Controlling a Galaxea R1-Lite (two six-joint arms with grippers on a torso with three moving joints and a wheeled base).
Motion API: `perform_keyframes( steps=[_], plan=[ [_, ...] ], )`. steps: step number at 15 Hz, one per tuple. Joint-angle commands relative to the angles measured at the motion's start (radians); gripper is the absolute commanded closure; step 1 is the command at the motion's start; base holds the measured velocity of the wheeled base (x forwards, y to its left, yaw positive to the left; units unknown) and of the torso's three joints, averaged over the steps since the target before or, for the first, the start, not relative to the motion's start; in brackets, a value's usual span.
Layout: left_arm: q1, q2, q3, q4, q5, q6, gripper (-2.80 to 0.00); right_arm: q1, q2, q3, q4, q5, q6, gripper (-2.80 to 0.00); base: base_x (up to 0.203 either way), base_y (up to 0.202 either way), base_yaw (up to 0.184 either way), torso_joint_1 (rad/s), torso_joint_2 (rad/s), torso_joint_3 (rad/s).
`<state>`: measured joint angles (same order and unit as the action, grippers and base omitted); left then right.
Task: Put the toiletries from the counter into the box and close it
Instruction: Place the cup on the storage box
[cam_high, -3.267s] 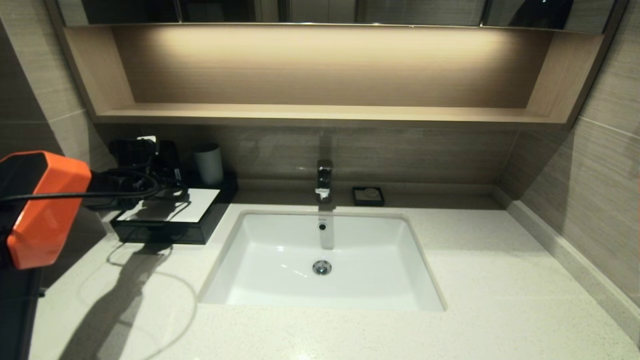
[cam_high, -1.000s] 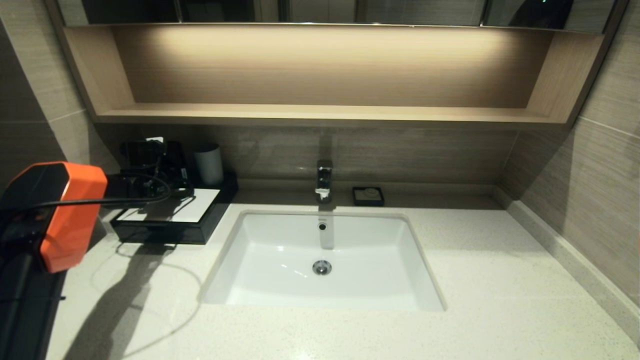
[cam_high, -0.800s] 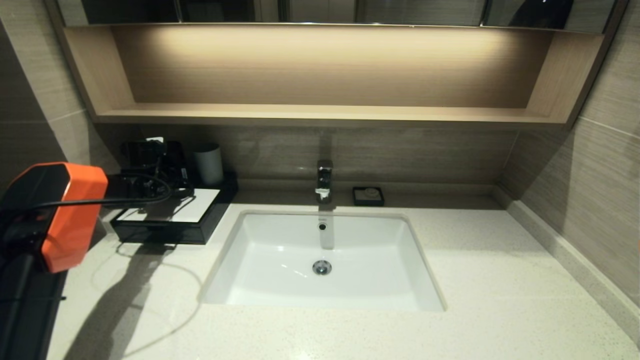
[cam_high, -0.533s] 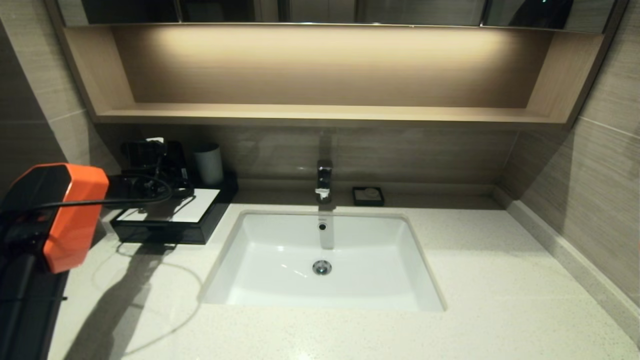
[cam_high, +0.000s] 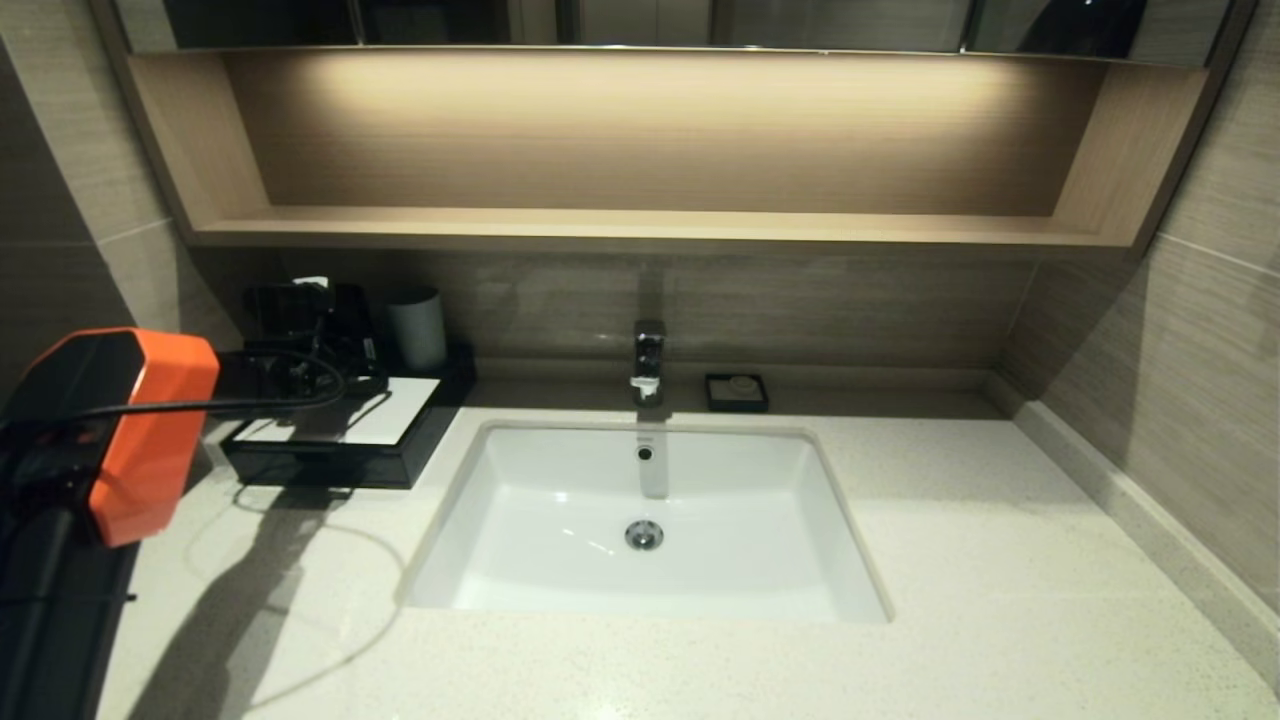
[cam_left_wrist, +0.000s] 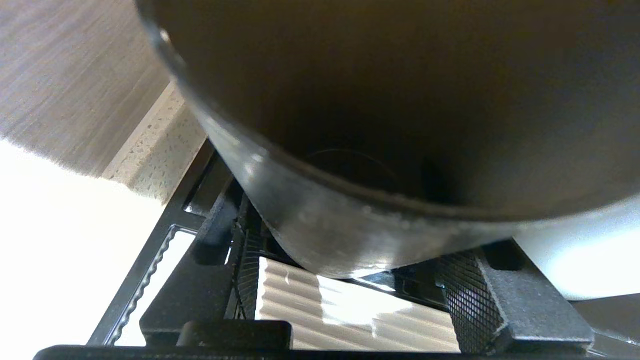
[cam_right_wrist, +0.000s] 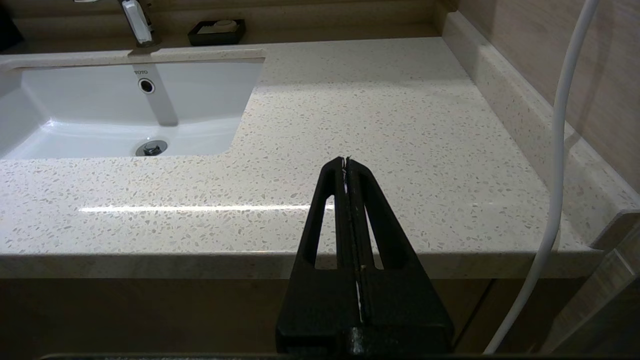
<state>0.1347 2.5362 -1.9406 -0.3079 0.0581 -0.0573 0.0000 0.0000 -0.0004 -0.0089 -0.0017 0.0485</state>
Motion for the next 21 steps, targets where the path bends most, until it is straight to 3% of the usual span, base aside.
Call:
perform_keyframes(
  steps=[1, 2, 3, 14, 21],
  plan=[
    [0.000, 0.003, 0.000, -0.002, 0.002, -0.001, 0.00, 0.000, 0.002, 0.000, 0.000, 0.000, 0.001, 0.00, 0.000, 0.000, 0.000, 0.000, 0.00, 0.000],
    [0.000, 0.003, 0.000, -0.002, 0.000, -0.001, 0.00, 0.000, 0.002, 0.000, 0.000, 0.000, 0.001, 0.00, 0.000, 0.000, 0.000, 0.000, 0.00, 0.000],
    [0.000, 0.003, 0.000, -0.004, 0.000, -0.001, -2.80, 0.000, 0.002, 0.000, 0.000, 0.000, 0.001, 0.00, 0.000, 0.000, 0.000, 0.000, 0.00, 0.000],
    [0.000, -0.026, 0.010, -0.005, 0.013, -0.013, -2.80, 0.000, 0.002, 0.000, 0.001, 0.000, 0.001, 0.00, 0.000, 0.000, 0.000, 0.000, 0.00, 0.000],
    [0.001, -0.124, 0.135, -0.017, 0.027, -0.034, -2.80, 0.000, 0.002, 0.000, 0.000, 0.000, 0.001, 0.00, 0.000, 0.000, 0.000, 0.000, 0.00, 0.000]
  ],
)
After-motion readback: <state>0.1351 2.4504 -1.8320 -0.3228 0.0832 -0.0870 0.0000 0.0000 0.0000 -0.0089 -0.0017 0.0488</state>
